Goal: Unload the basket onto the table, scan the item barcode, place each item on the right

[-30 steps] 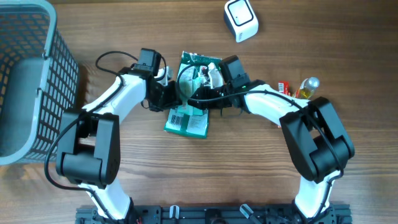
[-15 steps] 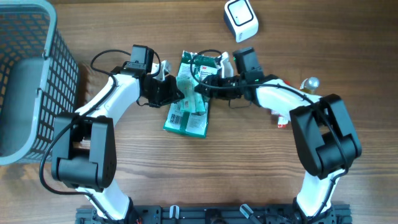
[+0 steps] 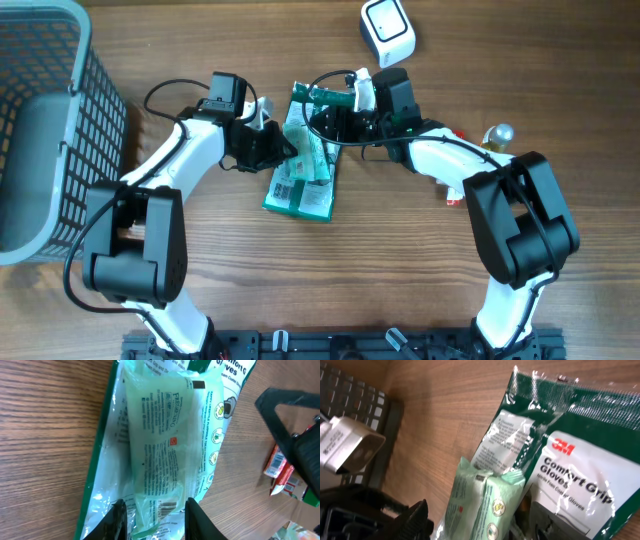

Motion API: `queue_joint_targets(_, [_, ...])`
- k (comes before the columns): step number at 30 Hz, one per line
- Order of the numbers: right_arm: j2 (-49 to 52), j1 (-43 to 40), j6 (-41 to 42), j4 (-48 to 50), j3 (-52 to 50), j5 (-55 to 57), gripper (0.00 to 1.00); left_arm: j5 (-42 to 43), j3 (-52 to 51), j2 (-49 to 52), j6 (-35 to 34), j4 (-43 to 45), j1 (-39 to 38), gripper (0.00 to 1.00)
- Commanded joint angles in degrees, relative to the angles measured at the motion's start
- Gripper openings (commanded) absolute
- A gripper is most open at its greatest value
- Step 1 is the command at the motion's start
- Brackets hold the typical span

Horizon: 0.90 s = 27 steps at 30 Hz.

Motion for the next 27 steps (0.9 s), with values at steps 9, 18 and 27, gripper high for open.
queue_joint_targets(9, [4.26,0.39,-0.98,1.14,0.92,1.14,0.65,-0.55,-2.75,2.67,0.48,1.73,-2.14,0.24])
queue_joint_targets(18, [9.07,2.86,-0.83,2.27,0.92,-0.42,0.56,-8.72,-2.75,6.21,0.48,0.39,-2.14,0.17])
queue_joint_targets(27, [9.07,3.17,1.07,5.62,0.92,-6.84,0.33,-10.01,-2.75,6.23,0.48,0.42,-2.14,0.17])
